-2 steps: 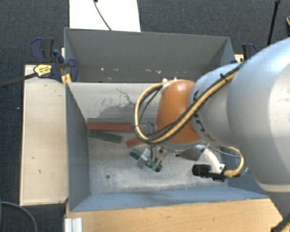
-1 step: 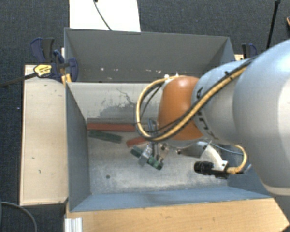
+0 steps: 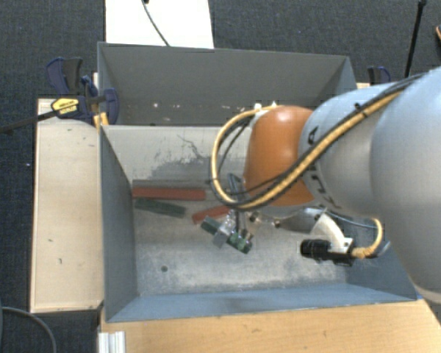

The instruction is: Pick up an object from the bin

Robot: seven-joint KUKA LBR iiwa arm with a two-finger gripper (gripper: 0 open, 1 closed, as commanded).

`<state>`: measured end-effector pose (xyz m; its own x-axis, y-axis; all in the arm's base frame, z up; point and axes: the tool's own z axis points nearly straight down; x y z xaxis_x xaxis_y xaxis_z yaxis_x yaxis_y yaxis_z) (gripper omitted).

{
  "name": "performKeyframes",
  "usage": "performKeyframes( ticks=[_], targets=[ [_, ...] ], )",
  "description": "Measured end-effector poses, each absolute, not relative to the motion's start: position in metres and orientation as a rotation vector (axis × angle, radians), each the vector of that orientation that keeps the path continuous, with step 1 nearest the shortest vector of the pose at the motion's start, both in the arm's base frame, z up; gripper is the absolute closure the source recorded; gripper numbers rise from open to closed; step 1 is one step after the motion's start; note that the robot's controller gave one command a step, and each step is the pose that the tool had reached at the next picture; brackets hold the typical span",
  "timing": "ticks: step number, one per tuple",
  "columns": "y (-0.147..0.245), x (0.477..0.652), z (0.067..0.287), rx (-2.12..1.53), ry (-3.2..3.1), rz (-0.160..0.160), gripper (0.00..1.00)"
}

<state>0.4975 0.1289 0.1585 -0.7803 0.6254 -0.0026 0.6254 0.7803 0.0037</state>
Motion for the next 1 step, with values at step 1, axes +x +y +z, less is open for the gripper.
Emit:
performKeyframes(
  ticks=[1],
  targets=[
    [0.1286, 0.4983, 0.1607, 1.03, 2.962, 0.003, 1.0]
  ],
)
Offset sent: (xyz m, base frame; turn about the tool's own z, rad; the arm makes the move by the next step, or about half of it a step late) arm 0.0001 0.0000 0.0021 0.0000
